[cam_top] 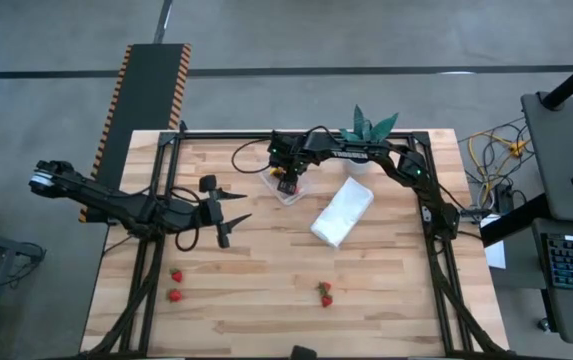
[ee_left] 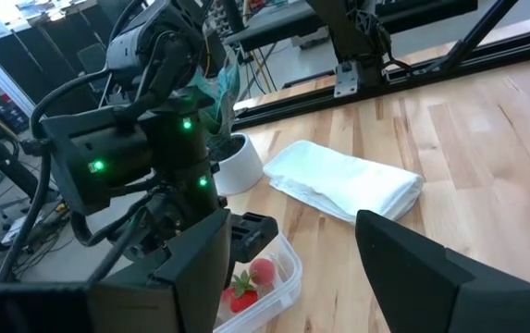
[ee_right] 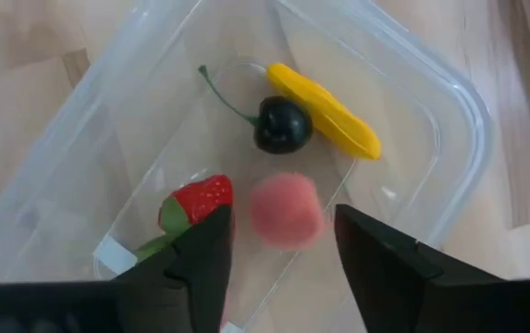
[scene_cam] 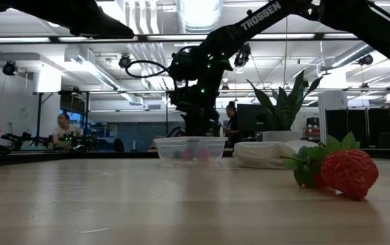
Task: Pick and placing Produce into tupperware
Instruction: Put the apricot into the transparent bin, then put the strawberry into the transparent bin
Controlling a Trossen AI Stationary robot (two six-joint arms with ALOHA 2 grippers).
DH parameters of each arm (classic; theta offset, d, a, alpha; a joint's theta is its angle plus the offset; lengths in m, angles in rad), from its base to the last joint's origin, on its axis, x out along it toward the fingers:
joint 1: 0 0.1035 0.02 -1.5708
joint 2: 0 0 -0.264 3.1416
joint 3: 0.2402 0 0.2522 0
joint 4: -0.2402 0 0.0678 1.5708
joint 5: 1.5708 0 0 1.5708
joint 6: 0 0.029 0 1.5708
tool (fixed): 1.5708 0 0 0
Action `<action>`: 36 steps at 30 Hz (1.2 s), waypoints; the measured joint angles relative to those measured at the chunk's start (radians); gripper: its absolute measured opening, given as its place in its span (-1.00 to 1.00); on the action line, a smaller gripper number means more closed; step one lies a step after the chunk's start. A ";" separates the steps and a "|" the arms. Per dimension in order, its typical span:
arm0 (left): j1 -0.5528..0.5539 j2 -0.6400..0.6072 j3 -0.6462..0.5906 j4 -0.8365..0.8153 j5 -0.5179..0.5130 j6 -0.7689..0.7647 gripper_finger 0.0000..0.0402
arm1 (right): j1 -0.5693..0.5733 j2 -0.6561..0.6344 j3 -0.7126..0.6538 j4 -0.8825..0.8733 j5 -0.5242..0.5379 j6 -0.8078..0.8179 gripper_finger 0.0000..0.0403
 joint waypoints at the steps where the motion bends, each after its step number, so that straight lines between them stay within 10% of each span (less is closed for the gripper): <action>1: 0.000 0.000 0.000 0.001 0.000 0.000 0.09 | 0.000 0.000 0.000 0.001 0.000 0.000 -0.05; 20: -0.001 0.002 0.001 -0.002 0.002 -0.062 0.09 | 0.057 -0.177 -0.064 -0.071 -0.003 0.057 -0.04; 36: -0.001 0.004 0.002 0.006 0.001 -0.136 0.09 | 0.245 -0.571 -0.534 0.325 -0.002 0.191 -0.10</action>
